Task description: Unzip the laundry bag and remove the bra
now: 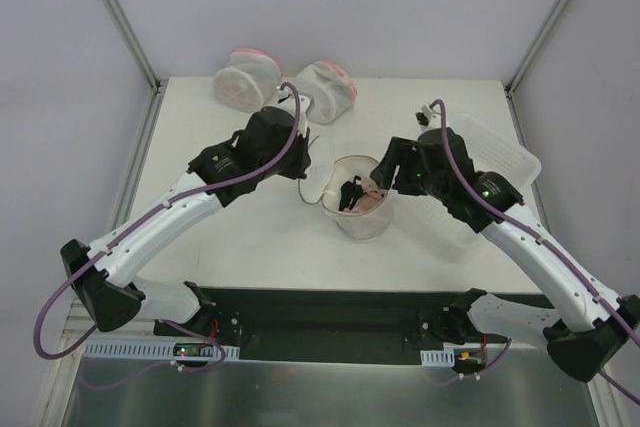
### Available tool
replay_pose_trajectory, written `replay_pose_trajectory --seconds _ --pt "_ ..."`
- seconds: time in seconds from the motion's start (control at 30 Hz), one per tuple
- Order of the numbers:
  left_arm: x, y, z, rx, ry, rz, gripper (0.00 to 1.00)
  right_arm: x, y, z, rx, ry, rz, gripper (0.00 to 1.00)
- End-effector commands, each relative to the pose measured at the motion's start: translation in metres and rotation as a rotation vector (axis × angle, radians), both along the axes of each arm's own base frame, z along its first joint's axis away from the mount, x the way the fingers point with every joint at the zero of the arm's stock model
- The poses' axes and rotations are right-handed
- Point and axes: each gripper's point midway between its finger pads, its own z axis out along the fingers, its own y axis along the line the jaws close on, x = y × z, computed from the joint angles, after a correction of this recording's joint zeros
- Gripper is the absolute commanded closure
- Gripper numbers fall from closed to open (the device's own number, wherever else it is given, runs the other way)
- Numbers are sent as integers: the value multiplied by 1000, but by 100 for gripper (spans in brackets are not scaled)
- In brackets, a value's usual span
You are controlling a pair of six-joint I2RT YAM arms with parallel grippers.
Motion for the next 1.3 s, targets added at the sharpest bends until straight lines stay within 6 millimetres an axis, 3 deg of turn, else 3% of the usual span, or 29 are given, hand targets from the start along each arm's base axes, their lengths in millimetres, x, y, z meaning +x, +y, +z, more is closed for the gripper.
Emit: replay_pose_trajectory --seconds 0.0,0.1,0.27,0.5,0.83,0.9,1.07,1.17,1.2,1.27 --pt "-13 -2 28 -108 -26 -25 100 10 42 29 34 -88 86 36" --pt "-15 -2 22 -109 -11 -25 100 13 64 18 39 -60 124 41" --pt "-23 -7 11 -133 36 -42 100 27 83 -31 -57 55 164 42" --pt "-29 -7 3 -159 62 -44 100 31 75 -100 -274 250 151 33" --pt "-30 -9 -9 -153 85 -45 100 21 53 -151 -397 363 90 28" --pt "-30 -9 -10 -152 89 -45 100 22 55 -162 -400 373 97 23" --pt "-30 -11 -14 -151 99 -45 100 18 65 -199 -420 456 145 23" --pt "-31 -9 -16 -147 98 -40 100 19 70 -198 -387 447 151 34" --pt "-31 -9 -17 -146 98 -39 100 20 70 -194 -379 433 147 50" --pt "-30 -7 -19 -141 98 -34 100 24 69 -174 -360 380 132 69"
